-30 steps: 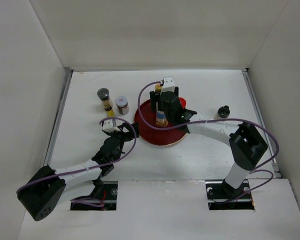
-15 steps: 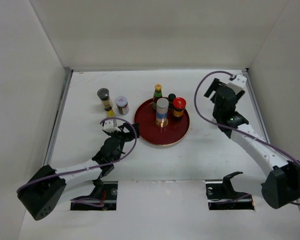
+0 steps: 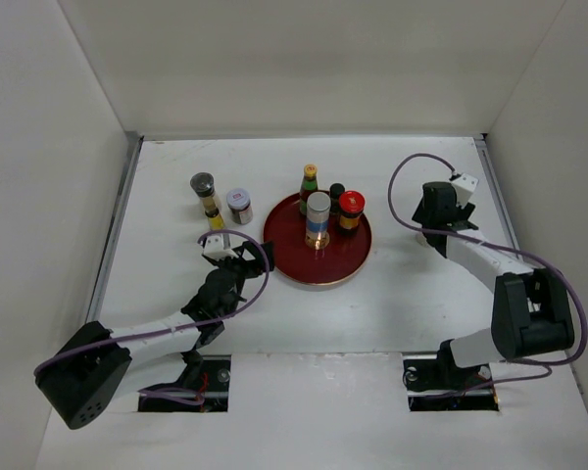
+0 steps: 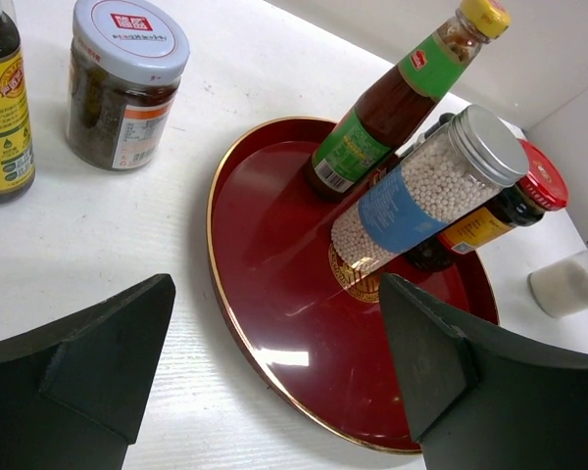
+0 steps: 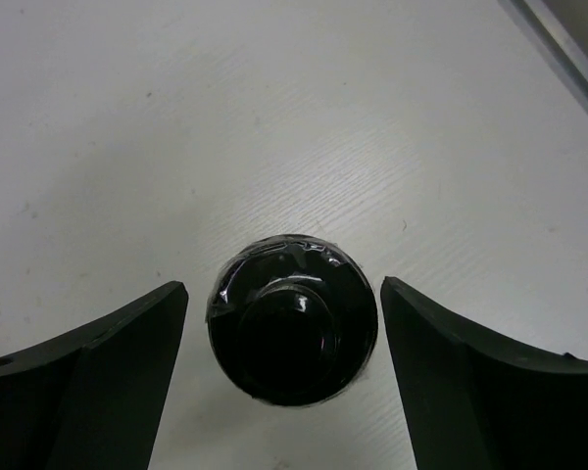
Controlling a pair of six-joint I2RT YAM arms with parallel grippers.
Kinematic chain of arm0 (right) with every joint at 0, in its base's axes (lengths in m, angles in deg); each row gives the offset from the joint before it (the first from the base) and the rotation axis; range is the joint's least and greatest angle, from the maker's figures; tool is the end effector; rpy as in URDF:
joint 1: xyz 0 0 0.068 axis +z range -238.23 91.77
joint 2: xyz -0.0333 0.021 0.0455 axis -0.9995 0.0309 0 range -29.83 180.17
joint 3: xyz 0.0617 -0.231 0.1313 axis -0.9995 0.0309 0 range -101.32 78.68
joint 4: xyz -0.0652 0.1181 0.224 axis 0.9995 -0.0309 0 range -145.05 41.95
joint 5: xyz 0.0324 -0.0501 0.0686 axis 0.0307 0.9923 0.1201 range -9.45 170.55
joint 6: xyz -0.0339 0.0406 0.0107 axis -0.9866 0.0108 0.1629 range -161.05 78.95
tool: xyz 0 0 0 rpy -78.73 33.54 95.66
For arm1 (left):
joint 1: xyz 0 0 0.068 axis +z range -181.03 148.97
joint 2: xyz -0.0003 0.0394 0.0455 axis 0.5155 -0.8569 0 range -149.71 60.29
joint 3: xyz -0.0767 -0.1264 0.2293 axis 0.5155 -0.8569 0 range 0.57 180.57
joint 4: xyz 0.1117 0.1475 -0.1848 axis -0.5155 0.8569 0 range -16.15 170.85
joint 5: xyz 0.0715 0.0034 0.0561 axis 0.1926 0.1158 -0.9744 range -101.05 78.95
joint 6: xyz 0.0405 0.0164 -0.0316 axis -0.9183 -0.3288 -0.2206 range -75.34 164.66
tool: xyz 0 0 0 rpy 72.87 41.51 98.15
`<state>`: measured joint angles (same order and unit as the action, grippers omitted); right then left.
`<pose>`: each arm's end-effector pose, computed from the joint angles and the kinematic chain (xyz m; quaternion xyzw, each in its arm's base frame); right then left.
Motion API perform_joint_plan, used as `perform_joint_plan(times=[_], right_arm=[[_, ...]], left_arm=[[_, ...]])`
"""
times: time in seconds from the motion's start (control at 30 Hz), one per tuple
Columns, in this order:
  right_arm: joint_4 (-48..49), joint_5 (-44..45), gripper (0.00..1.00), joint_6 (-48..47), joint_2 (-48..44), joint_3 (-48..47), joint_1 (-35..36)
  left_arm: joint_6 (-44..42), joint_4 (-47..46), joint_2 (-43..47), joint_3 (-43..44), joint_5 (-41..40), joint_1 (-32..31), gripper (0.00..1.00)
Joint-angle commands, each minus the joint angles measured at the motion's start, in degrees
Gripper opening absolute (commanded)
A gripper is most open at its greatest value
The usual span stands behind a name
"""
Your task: Organize the condiment bottles
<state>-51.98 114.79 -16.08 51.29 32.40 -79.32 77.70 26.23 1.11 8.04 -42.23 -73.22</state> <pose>0.2948 0.0259 0.2188 0.2463 0.8356 -0.1335 0.4726 0.1516 -0.1125 0.1776 -0.1263 0.7173 -0.2448 0.6400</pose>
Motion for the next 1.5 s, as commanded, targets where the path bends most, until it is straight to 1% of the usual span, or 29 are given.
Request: perform_joint_plan(times=[0.0,0.1,0.13,0.17,0.27,0.37,0.47,0.53,0.67,0.8,0.93,1.07,1.13,1.17,1.2,1.27,1.33,1.4,1.47], right_arm=[[3.2,-2.9,0.76,1.5,1.1,-1.1,-1.1],[4.2,-1.8,0.52,1.9,-0.5,0.4,-0.9],[4.4,-0.8,0.47,1.7,-2.1,0.8,-0.9],[3.8,0.5,0.45,1.4,-3.6,0.9,-0.1],[2.3,3.5,0.43,-1.1,-9.7,1.5,5.1],[0.9,3.6,0.43,-1.9,-15.3,1.7,11.6],[0.1,3.2,0.43,-0.9,-17.8,1.2,17.8],[0.6,2.5,0.43,0.5,-17.9,0.7,22.2],[2.4,0.6,0.43,2.0,-14.4,-1.8,28.1],[6.5,-2.1,0.43,1.8,-9.2,-3.3,31.0],[11.6,-4.0,0.43,0.6,-4.4,-3.9,33.1],[12.2,-0.1,0.44,-1.6,-0.4,-4.1,35.2],[12.1,1.7,0.47,-3.0,0.8,-3.7,36.5],[12.1,2.2,0.52,-3.5,1.1,-3.6,36.9],[12.1,2.4,0.59,-3.7,1.5,-3.6,37.3],[12.2,1.9,0.69,-4.0,1.9,-3.5,37.5],[12.2,1.3,0.78,-4.2,2.1,-3.4,37.5],[12.0,1.0,0.89,-5.1,0.5,-2.9,37.5],[12.0,0.7,0.96,-5.8,-2.8,-2.1,37.5]], left_arm=[[0.6,-2.0,-0.8,1.7,0.7,-0.4,0.85],[0.6,-2.0,0.4,1.3,0.7,-0.5,0.85],[0.6,-2.0,0.4,1.3,0.7,-0.2,0.85],[0.6,-2.1,-0.1,1.4,0.7,-0.1,0.85],[0.6,-2.0,-0.5,1.7,0.7,-0.4,0.85],[0.6,-2.2,-0.5,1.6,0.7,-0.1,0.85],[0.6,-2.0,-1.2,1.9,0.7,0.0,0.85],[0.5,-2.0,-0.4,1.7,0.7,0.0,0.85],[0.6,-2.1,-1.1,1.9,0.7,0.3,0.85],[0.4,-1.8,-0.3,2.0,0.6,0.1,0.85],[0.3,-1.7,-1.6,2.4,0.6,0.6,0.85],[-0.2,-0.7,-1.7,2.7,-0.2,0.9,0.85],[-0.2,1.6,-1.1,3.3,-0.5,1.5,0.85],[-0.2,3.6,-0.3,4.0,-0.7,1.6,0.85],[0.0,5.9,0.5,4.7,-1.3,1.7,0.86],[0.5,10.7,2.0,6.9,-3.9,1.5,0.87],[1.1,17.6,3.6,9.9,-6.6,0.8,0.89],[1.2,25.0,4.9,13.9,-9.1,0.8,0.9],[1.2,30.9,5.5,18.0,-11.0,1.8,0.91]])
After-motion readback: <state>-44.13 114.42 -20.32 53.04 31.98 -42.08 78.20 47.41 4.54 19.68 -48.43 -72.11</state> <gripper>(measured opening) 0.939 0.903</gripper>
